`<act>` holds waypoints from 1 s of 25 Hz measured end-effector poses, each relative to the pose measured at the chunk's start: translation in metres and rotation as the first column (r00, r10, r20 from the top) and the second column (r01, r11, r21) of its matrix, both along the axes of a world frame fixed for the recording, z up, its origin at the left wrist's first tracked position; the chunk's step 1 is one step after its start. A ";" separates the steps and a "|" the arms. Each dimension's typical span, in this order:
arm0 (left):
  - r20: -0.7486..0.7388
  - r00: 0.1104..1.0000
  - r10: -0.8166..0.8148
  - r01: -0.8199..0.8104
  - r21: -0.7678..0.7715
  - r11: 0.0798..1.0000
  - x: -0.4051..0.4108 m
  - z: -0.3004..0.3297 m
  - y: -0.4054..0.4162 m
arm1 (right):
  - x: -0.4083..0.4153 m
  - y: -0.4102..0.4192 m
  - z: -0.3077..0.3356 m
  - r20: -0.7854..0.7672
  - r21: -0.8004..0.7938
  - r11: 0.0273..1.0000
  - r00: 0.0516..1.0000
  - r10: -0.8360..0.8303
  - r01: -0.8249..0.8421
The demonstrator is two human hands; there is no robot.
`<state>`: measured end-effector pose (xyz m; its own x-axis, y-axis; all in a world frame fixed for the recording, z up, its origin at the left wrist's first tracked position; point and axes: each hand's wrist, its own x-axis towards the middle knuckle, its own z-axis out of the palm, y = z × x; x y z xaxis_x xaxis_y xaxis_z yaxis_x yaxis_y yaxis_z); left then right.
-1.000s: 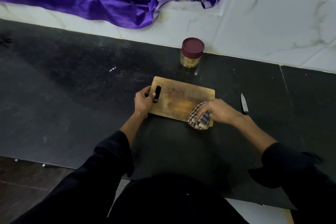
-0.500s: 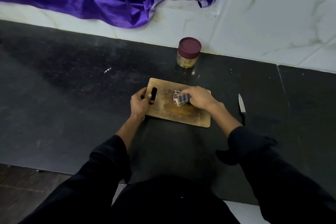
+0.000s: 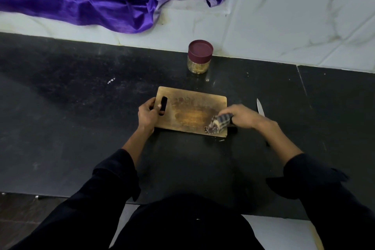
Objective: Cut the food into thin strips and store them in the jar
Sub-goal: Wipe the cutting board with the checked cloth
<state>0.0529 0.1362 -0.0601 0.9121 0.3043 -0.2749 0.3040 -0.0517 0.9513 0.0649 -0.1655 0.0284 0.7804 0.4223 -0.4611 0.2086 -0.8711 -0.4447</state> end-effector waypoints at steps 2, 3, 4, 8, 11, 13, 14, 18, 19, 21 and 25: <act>-0.002 1.000 -0.005 0.005 -0.009 1.000 -0.001 0.001 0.000 | 0.025 -0.003 0.008 0.132 0.033 0.991 0.982 -0.134 0.131; -0.001 1.000 -0.005 0.005 -0.008 1.000 -0.001 0.002 -0.001 | 0.037 -0.003 0.009 0.195 0.043 0.981 0.961 -0.194 0.189; 0.002 1.000 -0.003 0.003 -0.006 1.000 -0.001 0.002 -0.001 | 0.046 0.000 0.008 0.247 0.039 0.971 0.939 -0.238 0.236; 0.010 1.000 0.006 -0.006 0.000 1.000 -0.001 0.001 -0.002 | 0.038 0.035 -0.012 0.197 -0.043 0.974 0.957 -0.212 0.224; -0.007 1.000 0.022 -0.022 -0.002 1.000 0.000 0.001 -0.002 | 0.009 0.049 -0.017 0.067 -0.086 0.994 0.996 -0.060 0.066; -0.019 1.000 0.025 -0.025 -0.004 1.000 0.000 0.000 -0.003 | -0.005 0.040 -0.016 -0.034 -0.092 0.996 0.999 -0.019 0.016; -0.020 0.999 0.026 -0.026 -0.006 1.000 0.000 0.000 -0.003 | -0.011 0.033 -0.014 -0.085 -0.095 0.995 0.996 0.002 -0.010; -0.014 1.000 0.020 -0.020 -0.043 0.999 -0.001 0.005 -0.003 | -0.011 0.021 0.006 -0.151 -0.005 0.998 0.987 -0.056 0.056; -0.012 1.000 0.021 -0.022 -0.061 0.998 -0.002 0.007 -0.003 | -0.005 0.023 0.011 -0.113 0.034 0.994 0.989 -0.097 0.101; -0.006 1.000 0.026 -0.026 -0.090 0.996 -0.003 0.011 -0.004 | 0.011 0.032 0.019 0.033 0.102 0.980 0.984 -0.176 0.172; 0.016 0.999 0.040 -0.037 -0.144 0.989 -0.005 0.016 -0.004 | 0.027 0.067 0.020 0.275 0.158 0.985 0.955 -0.114 0.072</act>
